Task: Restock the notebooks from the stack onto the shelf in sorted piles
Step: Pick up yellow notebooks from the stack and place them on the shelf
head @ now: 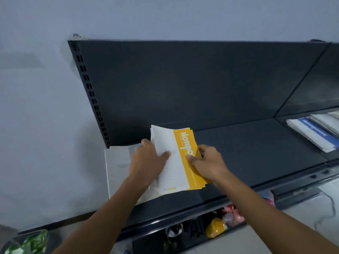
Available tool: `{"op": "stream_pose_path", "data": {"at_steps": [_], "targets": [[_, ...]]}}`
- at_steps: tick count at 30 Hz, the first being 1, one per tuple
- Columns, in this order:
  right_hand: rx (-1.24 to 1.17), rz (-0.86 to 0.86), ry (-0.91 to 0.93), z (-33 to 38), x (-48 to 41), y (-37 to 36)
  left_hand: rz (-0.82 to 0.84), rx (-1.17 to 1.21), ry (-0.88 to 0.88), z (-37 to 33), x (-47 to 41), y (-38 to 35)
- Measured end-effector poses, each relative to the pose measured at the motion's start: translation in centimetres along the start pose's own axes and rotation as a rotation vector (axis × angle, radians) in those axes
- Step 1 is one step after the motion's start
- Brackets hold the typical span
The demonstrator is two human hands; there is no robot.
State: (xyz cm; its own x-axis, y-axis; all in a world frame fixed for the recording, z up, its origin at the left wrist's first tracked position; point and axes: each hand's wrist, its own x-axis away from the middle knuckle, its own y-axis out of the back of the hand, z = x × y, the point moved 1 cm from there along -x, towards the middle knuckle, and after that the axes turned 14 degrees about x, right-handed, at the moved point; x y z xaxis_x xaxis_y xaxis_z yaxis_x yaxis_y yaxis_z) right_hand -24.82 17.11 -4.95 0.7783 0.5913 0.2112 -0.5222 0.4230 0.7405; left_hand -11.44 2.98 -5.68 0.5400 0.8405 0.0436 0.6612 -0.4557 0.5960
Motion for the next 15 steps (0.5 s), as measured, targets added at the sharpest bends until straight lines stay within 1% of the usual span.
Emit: {"op": "stream_pose_path", "data": {"at_steps": [5,11,15], "targets": [[0.131,-0.097,-0.048,-3.8,0.3,4.5,0.096,-0.03,-0.071,-4.1,-0.2,-4.8],[0.182,-0.162,-0.121,-10.6,0.0,10.7,0.112,-0.079,-0.191,-10.2,1.5,-12.1],[0.244,-0.199,-0.162,-15.9,-0.2,15.2,0.14,-0.135,-0.229,-14.9,3.2,-17.7]]}}
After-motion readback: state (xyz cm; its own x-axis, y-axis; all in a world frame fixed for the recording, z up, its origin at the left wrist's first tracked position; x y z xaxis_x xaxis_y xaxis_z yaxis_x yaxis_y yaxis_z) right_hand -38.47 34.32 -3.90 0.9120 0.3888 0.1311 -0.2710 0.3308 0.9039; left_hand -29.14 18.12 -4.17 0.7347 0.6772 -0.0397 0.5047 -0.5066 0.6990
